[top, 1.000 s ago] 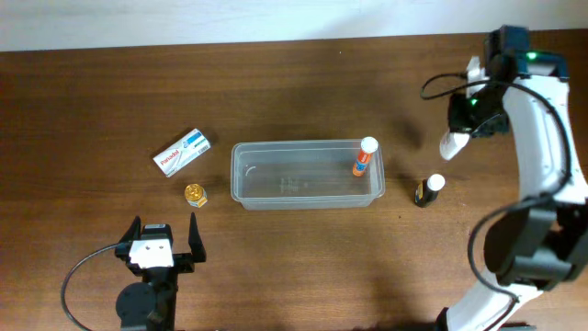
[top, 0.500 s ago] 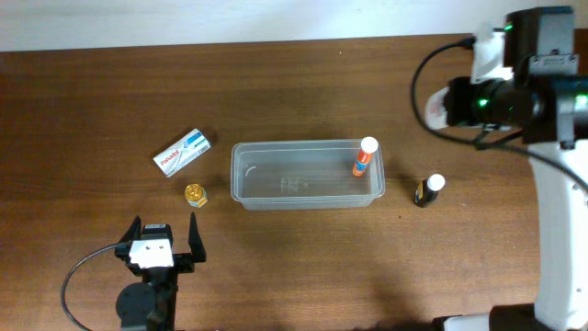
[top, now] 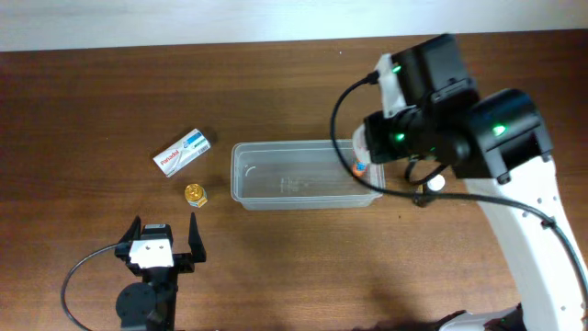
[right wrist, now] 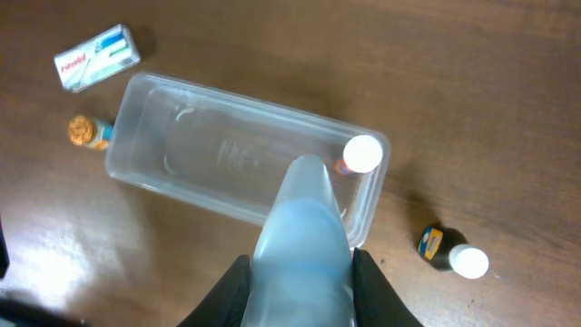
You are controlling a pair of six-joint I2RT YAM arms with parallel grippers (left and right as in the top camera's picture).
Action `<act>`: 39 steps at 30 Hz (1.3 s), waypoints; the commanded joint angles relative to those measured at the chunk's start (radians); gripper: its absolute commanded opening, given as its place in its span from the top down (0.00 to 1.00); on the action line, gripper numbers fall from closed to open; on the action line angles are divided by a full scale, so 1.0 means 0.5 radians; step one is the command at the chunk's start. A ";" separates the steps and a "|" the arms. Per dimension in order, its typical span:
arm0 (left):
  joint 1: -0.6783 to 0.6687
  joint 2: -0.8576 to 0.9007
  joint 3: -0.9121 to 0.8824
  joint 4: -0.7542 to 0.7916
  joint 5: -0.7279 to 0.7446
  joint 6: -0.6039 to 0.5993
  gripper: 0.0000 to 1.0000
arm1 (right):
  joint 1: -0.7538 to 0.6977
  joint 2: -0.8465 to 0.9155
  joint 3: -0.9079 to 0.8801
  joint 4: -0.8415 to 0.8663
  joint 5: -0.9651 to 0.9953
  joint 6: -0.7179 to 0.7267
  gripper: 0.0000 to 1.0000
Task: Pack container
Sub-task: 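Lift the spray bottle and carry it over the container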
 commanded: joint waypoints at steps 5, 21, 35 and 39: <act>0.009 -0.014 -0.018 0.008 -0.014 0.032 0.00 | 0.082 -0.011 -0.133 0.037 0.182 0.129 0.76; 0.010 -0.014 -0.018 0.008 -0.014 0.032 0.01 | 0.084 0.004 -0.867 0.585 0.089 0.211 0.76; 0.010 -0.014 -0.018 0.008 -0.014 0.032 0.00 | 0.084 0.023 -1.178 0.859 0.143 0.279 0.76; 0.010 -0.014 -0.018 0.008 -0.014 0.032 0.01 | 0.084 0.084 -1.178 0.858 0.145 0.278 0.76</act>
